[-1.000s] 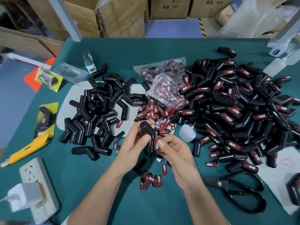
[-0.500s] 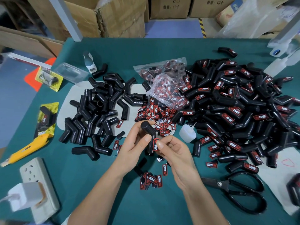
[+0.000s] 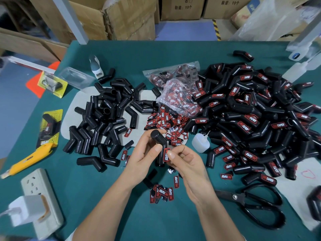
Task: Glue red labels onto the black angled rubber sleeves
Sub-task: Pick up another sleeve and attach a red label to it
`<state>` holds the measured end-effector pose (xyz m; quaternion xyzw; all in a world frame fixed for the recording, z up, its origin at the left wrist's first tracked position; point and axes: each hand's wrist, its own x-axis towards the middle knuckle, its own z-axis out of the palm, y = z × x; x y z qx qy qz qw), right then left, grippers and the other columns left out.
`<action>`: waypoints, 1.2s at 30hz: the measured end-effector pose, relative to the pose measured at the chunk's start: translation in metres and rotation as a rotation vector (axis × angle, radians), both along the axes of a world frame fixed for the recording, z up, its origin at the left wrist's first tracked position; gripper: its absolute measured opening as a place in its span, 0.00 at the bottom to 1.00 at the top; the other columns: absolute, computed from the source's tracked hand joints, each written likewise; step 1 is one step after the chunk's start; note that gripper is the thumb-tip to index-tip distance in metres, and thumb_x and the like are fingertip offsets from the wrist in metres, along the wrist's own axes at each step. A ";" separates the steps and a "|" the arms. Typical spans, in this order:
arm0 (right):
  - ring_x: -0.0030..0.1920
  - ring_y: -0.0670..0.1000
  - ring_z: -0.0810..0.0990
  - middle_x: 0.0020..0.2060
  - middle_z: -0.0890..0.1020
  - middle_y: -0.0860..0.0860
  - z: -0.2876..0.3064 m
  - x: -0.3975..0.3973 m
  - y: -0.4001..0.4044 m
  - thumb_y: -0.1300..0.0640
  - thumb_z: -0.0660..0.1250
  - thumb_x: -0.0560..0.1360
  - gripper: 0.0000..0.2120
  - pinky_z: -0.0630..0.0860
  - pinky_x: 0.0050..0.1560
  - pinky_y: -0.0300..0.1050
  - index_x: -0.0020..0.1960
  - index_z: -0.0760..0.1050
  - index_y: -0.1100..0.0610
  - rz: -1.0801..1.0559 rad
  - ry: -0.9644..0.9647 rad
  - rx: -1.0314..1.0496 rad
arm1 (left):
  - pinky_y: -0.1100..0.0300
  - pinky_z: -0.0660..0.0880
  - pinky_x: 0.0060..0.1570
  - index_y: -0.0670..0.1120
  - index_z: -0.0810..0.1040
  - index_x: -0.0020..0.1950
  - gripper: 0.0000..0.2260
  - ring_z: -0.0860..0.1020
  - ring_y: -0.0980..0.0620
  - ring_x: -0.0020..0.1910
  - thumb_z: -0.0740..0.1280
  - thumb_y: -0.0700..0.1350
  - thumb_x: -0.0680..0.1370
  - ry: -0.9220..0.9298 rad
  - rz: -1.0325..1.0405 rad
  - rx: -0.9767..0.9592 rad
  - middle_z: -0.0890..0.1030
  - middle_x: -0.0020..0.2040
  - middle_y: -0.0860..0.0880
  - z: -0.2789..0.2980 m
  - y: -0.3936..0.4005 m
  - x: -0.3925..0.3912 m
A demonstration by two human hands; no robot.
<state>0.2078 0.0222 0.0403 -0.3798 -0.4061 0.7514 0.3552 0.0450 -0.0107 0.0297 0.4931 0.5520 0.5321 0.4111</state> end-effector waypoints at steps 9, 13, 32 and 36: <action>0.49 0.57 0.80 0.46 0.83 0.60 -0.002 0.000 0.000 0.48 0.77 0.73 0.09 0.75 0.60 0.55 0.43 0.81 0.53 -0.007 0.002 -0.004 | 0.69 0.70 0.63 0.45 0.72 0.70 0.15 0.76 0.62 0.60 0.61 0.36 0.83 0.005 0.006 0.009 0.79 0.61 0.63 0.000 0.001 0.000; 0.49 0.56 0.80 0.46 0.83 0.59 -0.003 -0.001 0.000 0.47 0.77 0.73 0.09 0.75 0.59 0.54 0.43 0.82 0.52 -0.005 -0.002 0.001 | 0.69 0.70 0.61 0.46 0.73 0.70 0.15 0.76 0.62 0.58 0.61 0.36 0.84 0.009 0.002 0.007 0.79 0.60 0.63 -0.001 0.001 0.000; 0.49 0.57 0.79 0.44 0.83 0.58 -0.004 -0.002 0.000 0.47 0.77 0.73 0.09 0.73 0.59 0.56 0.42 0.82 0.52 -0.024 0.001 0.001 | 0.69 0.70 0.61 0.47 0.72 0.70 0.16 0.76 0.63 0.58 0.61 0.35 0.84 -0.011 -0.009 0.009 0.79 0.60 0.63 -0.003 0.001 0.000; 0.48 0.56 0.79 0.44 0.83 0.58 -0.005 -0.001 0.000 0.47 0.77 0.73 0.09 0.73 0.59 0.56 0.42 0.81 0.52 -0.020 -0.002 0.001 | 0.69 0.71 0.62 0.48 0.72 0.70 0.16 0.76 0.63 0.59 0.61 0.36 0.83 -0.028 -0.012 0.015 0.79 0.61 0.63 -0.002 0.000 -0.001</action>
